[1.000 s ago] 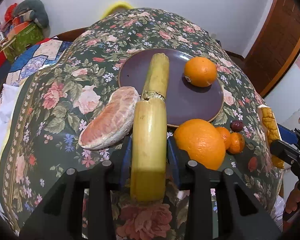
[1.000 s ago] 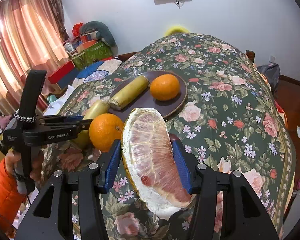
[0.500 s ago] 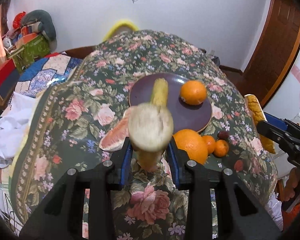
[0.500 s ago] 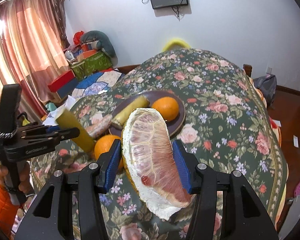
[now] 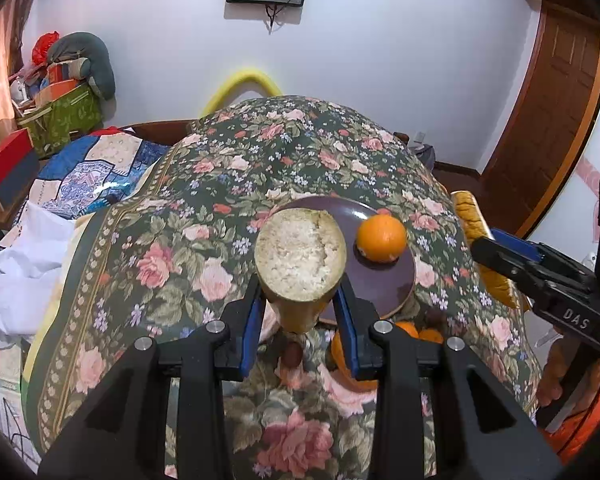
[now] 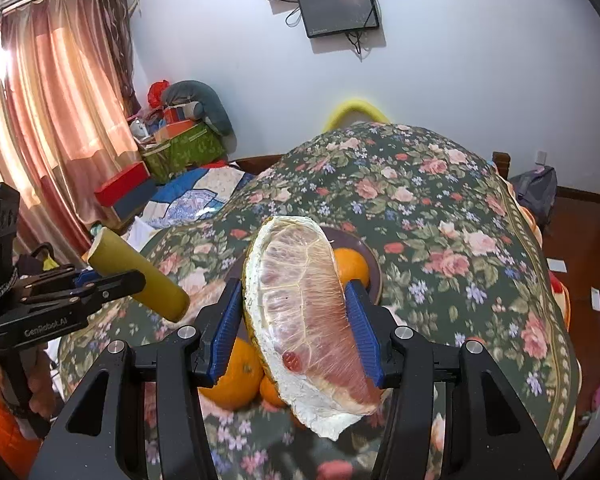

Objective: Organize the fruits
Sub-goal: 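Carry the sugarcane with the left tool onto the plate while the right tool carries the pomelo segment there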

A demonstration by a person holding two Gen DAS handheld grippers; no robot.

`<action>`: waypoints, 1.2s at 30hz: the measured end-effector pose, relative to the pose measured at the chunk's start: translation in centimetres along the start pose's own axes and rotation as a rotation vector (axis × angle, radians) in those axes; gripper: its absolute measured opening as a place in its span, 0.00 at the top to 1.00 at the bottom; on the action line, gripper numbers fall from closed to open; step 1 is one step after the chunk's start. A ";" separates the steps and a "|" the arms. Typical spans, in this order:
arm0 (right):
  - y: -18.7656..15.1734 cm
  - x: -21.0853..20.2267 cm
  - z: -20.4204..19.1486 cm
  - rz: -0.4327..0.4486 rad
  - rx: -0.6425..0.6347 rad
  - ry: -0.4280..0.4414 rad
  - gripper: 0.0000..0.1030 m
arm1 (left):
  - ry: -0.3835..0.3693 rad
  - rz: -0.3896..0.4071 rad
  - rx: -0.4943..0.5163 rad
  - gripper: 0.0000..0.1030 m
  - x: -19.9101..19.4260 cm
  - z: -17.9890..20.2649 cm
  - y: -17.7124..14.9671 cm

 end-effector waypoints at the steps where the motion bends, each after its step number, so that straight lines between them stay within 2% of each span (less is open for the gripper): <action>1: 0.2 0.2 0.0 0.002 0.001 0.002 0.53 | -0.001 0.002 0.000 0.67 0.2 0.1 0.2; 9: 1.2 2.9 1.1 -0.005 0.011 0.010 0.53 | -0.055 -0.025 0.013 0.67 2.5 1.8 0.8; 19: 0.7 6.1 2.7 -0.045 0.044 0.023 0.53 | -0.127 -0.070 0.035 0.67 5.6 5.4 0.7; 27: 0.6 7.6 3.4 -0.069 0.054 0.036 0.53 | -0.122 -0.111 0.044 0.67 8.5 6.4 0.6; 31: 0.4 8.1 3.8 -0.084 0.085 0.068 0.51 | -0.132 -0.111 0.029 0.67 9.1 6.3 1.0; 36: 0.6 8.0 3.8 -0.074 0.067 0.055 0.51 | -0.127 -0.085 0.026 0.67 8.7 6.1 1.9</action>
Point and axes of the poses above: each gripper's, at about its wrist camera, not at the fingertips, and x roughly the way its jaws point, z to its right, y to its top, the point moved 10 cm from there along x, roughly the way its jaws point, and after that the axes turned 14 degrees about y, right-handed, at the moved point
